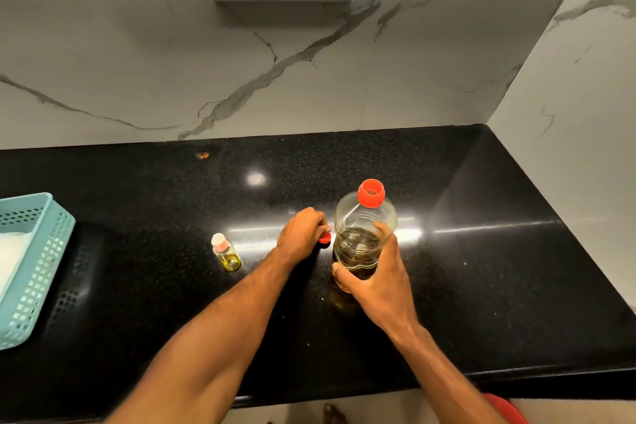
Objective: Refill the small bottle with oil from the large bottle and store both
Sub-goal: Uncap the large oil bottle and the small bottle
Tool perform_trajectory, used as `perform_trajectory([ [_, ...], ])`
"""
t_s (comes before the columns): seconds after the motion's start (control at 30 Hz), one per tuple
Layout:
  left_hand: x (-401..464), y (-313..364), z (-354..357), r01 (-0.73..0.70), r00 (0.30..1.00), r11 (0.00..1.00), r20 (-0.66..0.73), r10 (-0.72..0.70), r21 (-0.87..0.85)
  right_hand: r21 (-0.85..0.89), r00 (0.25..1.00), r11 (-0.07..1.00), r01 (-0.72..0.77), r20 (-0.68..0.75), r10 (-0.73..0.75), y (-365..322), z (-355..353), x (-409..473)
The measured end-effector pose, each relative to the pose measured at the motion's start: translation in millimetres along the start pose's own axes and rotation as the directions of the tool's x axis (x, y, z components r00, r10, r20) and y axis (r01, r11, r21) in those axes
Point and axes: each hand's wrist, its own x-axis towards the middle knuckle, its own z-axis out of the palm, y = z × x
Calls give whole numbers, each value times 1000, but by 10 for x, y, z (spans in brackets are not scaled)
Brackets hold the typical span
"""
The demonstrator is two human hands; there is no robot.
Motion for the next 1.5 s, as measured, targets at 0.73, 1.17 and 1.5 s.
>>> perform_trajectory([
  [0.73, -1284, -809, -1022, 156, 966, 981, -226, -128, 111, 192, 886, 887, 419, -299, -353, 30, -136, -691],
  [1.17, -1374, -502, -1057, -138, 962, 981, -253, 99, -139, 164, 834, 966, 201, 489, -256, -698, 936, -68],
  [1.5, -1341, -400, -1243, -431, 845, 710, -26, 534, 556, 291, 822, 949, 125, 505, -263, -648, 845, -81],
])
